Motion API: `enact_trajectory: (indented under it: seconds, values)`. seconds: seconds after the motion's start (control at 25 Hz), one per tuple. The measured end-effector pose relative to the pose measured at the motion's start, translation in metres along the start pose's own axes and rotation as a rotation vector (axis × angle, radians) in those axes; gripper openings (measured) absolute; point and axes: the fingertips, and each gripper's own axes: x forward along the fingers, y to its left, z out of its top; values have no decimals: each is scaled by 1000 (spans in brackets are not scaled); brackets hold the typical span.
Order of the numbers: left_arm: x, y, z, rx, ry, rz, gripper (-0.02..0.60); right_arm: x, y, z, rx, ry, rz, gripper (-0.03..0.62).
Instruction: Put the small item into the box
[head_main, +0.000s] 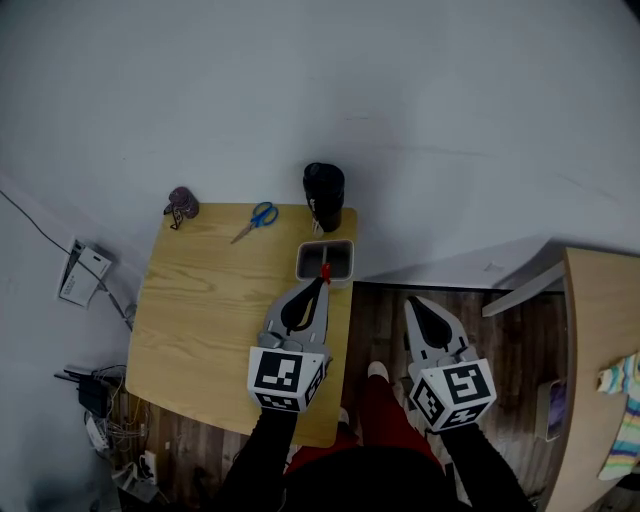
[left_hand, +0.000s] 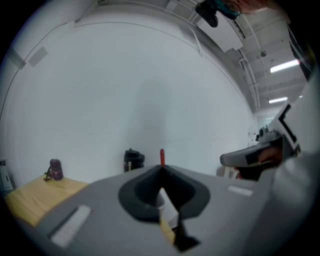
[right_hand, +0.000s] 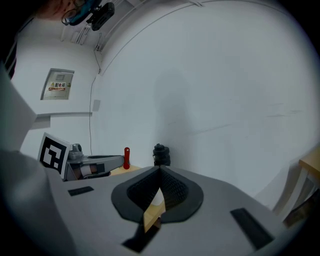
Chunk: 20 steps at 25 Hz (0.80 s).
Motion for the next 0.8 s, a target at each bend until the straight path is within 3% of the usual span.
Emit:
enact_trajectory:
  seconds: [0.8]
  values:
    - [73, 23, -39, -28, 131, 83, 6, 92, -33, -11, 6, 92, 153, 8]
